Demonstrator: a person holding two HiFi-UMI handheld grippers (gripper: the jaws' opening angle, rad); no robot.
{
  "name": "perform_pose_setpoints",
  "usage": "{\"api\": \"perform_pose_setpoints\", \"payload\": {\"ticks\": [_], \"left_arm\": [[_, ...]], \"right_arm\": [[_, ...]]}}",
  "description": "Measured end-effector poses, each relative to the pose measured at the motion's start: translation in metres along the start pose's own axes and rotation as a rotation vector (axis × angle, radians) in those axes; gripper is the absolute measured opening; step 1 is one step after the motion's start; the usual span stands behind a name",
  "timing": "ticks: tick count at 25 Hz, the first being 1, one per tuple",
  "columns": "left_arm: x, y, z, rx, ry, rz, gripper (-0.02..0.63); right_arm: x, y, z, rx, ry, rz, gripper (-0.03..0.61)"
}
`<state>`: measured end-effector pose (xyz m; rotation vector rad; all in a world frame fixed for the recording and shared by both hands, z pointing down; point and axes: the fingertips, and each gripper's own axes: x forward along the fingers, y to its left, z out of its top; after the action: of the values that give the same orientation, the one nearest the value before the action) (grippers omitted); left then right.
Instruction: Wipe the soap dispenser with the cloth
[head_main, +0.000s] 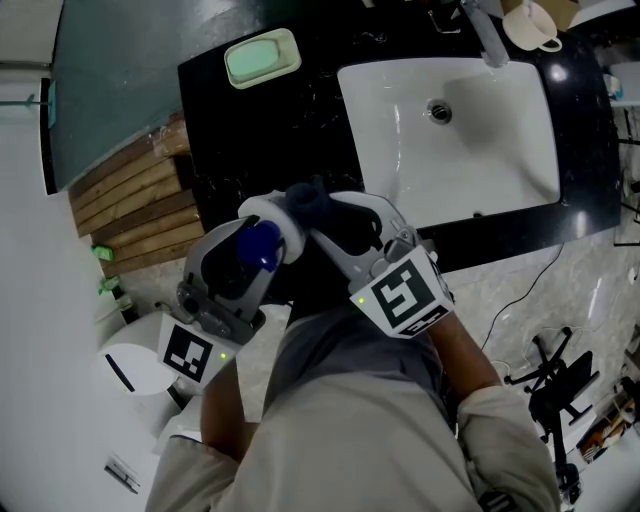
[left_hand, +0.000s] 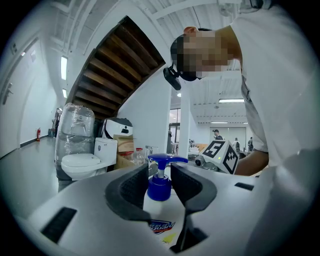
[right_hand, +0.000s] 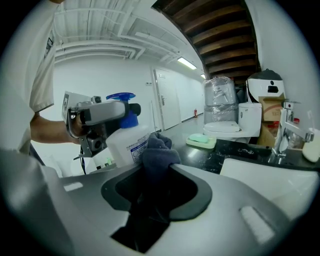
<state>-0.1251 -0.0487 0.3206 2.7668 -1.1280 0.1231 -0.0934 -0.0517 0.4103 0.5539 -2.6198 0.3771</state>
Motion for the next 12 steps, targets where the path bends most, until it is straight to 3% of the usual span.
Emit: {"api": "perform_pose_setpoints", "payload": {"ticks": [12], "left_arm": [[-0.0013,0.0004,-0.0007,-0.008,-0.015,-0.003,0.126]], "right_arm": [[-0.0085,0.0053,0.0051,0.009,-0.008,0.007,0.132]]}}
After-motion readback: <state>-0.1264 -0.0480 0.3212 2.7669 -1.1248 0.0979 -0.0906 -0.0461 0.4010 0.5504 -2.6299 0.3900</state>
